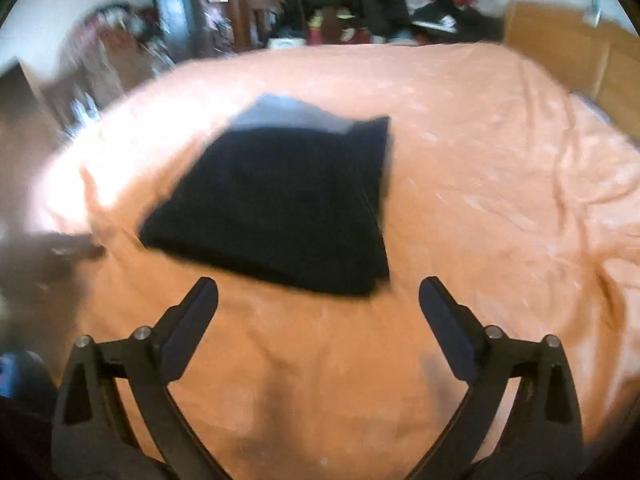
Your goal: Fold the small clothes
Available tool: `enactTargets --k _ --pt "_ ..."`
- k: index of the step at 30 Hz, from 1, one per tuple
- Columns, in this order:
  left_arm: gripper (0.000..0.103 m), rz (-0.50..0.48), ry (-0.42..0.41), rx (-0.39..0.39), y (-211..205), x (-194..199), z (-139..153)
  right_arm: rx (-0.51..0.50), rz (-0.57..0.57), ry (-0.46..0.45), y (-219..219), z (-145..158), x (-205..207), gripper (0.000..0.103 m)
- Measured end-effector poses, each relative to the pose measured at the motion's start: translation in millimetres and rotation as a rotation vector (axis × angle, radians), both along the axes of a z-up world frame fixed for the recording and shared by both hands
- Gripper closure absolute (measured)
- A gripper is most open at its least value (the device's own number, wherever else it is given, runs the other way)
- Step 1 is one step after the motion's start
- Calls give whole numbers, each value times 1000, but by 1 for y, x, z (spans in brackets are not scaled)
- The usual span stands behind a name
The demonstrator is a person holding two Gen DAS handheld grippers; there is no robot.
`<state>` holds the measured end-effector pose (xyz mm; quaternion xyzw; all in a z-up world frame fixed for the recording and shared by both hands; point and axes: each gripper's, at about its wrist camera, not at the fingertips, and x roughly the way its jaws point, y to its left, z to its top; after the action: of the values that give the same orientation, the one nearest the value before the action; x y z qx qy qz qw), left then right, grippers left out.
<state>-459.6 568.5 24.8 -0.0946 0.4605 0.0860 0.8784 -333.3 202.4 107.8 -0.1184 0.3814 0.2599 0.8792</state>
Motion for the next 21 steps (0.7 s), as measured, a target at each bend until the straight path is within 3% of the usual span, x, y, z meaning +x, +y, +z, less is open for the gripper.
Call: enactTargets --k 6,8,12,13,21 --pt "45 10 1 -1 -3 -7 -9 -130 -102 145 24 -62 -14 0" --pt "38 5 -2 -21 -4 -6 -12 -120 -125 132 24 -68 -15 0" --pt "3 -31 29 -21 -6 3 -18 -83 -139 139 19 -70 -11 0" --pt "0 -29 38 -15 -10 8 -20 -80 -142 142 20 -68 -9 0" --pt "0 -10 24 -38 -13 14 -25 -35 -149 98 20 -73 -21 0"
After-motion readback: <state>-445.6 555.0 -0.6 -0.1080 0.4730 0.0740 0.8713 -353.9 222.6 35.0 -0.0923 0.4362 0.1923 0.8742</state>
